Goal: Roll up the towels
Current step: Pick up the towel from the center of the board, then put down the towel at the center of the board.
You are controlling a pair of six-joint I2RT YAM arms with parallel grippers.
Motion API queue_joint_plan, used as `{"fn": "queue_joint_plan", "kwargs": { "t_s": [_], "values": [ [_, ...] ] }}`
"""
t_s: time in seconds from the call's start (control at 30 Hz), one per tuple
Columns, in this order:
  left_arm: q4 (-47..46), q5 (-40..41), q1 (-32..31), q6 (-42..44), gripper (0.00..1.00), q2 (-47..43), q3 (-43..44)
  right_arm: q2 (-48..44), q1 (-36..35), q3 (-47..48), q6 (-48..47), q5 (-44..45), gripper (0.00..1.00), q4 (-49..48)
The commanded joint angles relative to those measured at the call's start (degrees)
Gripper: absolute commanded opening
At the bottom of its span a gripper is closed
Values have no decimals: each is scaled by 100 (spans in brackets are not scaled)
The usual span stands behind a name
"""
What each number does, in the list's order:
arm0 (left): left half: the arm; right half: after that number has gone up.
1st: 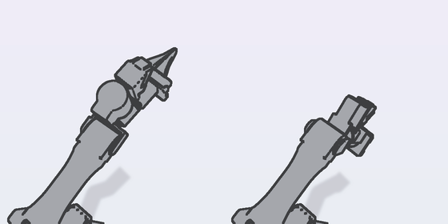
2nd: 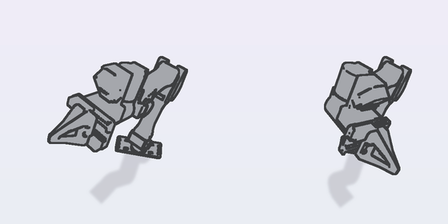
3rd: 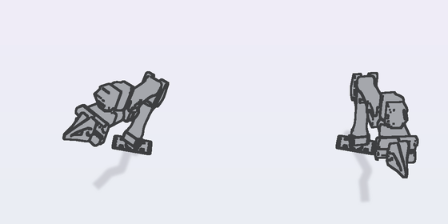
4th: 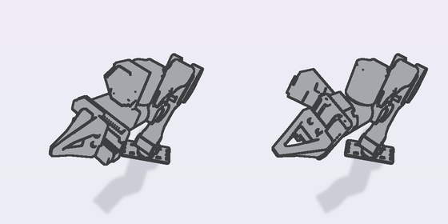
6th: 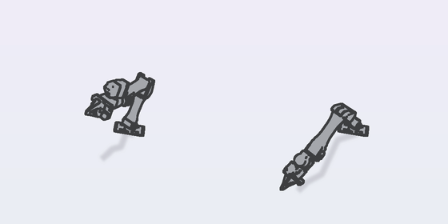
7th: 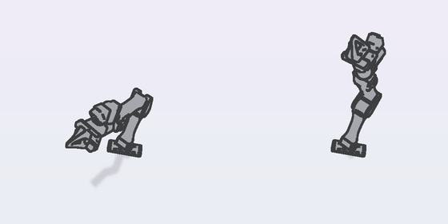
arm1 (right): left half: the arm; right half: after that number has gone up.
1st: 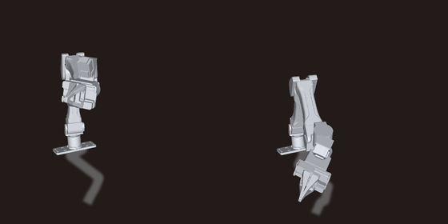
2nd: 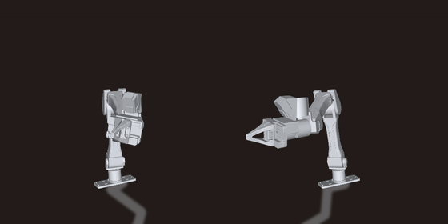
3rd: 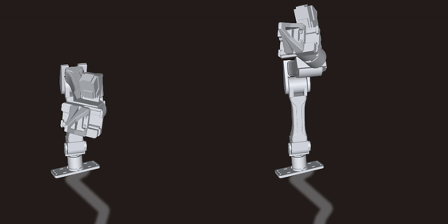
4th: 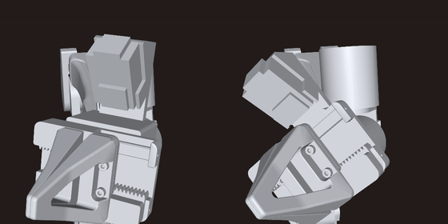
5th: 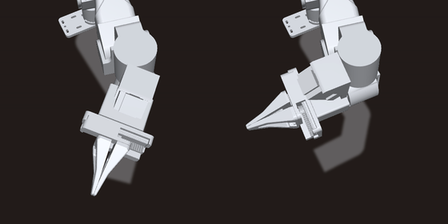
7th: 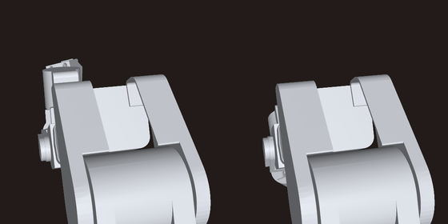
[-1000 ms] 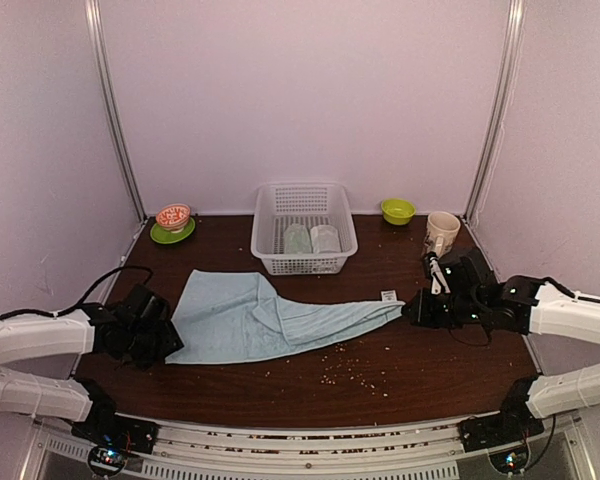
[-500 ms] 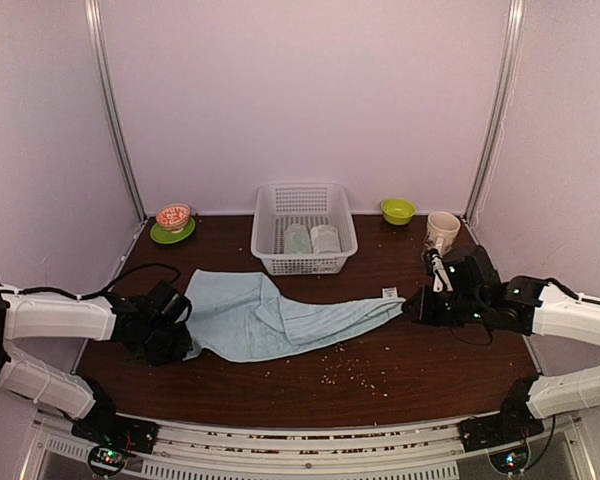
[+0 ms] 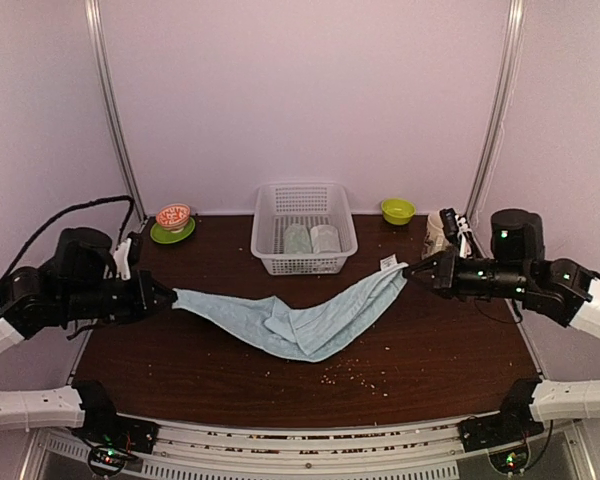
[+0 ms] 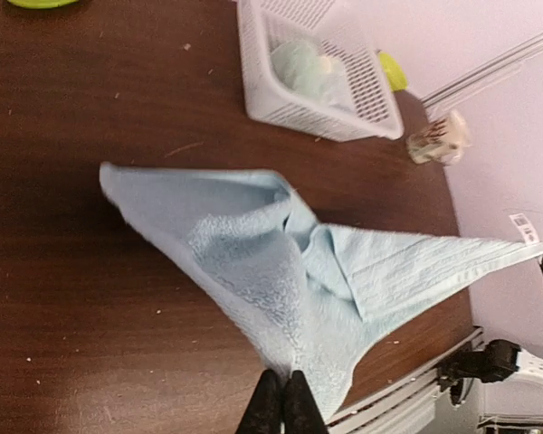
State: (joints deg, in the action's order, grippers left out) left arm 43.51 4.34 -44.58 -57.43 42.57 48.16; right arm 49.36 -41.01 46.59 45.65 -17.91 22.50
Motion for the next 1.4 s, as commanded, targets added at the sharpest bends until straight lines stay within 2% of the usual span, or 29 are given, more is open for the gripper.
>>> {"fn": "queue_joint_plan", "kwargs": {
  "t_s": [0.0,0.07,0.13,0.23,0.27,0.4,0.47,0.53,0.67,0.77,0.9,0.97,1.07,1.2,1.27,1.37],
  "values": [
    [648,289,-42,247,0,-514,430,-487,5,813,66,6,0,9],
    [719,436,-42,304,0,-598,576,-447,52,1122,-76,576,0,578],
    [650,566,-42,441,0,-687,875,-539,153,1325,-75,666,0,705],
    [29,700,-42,784,0,-1013,1277,-753,262,1761,-108,747,0,750],
    [-173,805,-42,857,0,-1130,1290,-821,273,1943,-85,1022,0,874],
    [-520,1010,-42,907,0,-1186,1181,-892,420,1758,548,1912,0,1604],
    [-585,921,-42,806,0,-1091,1030,-908,557,1218,871,1885,0,1691],
    [-657,824,-42,714,0,-1036,857,-991,693,453,1116,1705,0,1375],
    [-666,882,-42,748,0,-966,786,-866,867,-572,1501,917,0,740],
    [-814,828,-42,980,0,-876,1154,-862,867,-285,1410,605,0,652],
    [-770,737,-42,1390,0,-566,1963,-806,867,934,892,807,0,1467],
    [-771,679,-42,1434,0,-491,1979,-853,865,986,825,850,0,1587],
    [-864,576,-42,1160,0,-497,1259,-982,859,127,1048,642,0,1273],
    [-1576,172,-47,414,0,-706,-283,-1245,711,-1436,1699,284,0,267],
    [-1758,96,-49,106,0,-840,-866,-1267,596,-1845,1804,319,0,50],
    [-1643,236,-51,-44,0,-1065,-1311,-1146,586,-1952,1620,457,0,88]
  ]
}}
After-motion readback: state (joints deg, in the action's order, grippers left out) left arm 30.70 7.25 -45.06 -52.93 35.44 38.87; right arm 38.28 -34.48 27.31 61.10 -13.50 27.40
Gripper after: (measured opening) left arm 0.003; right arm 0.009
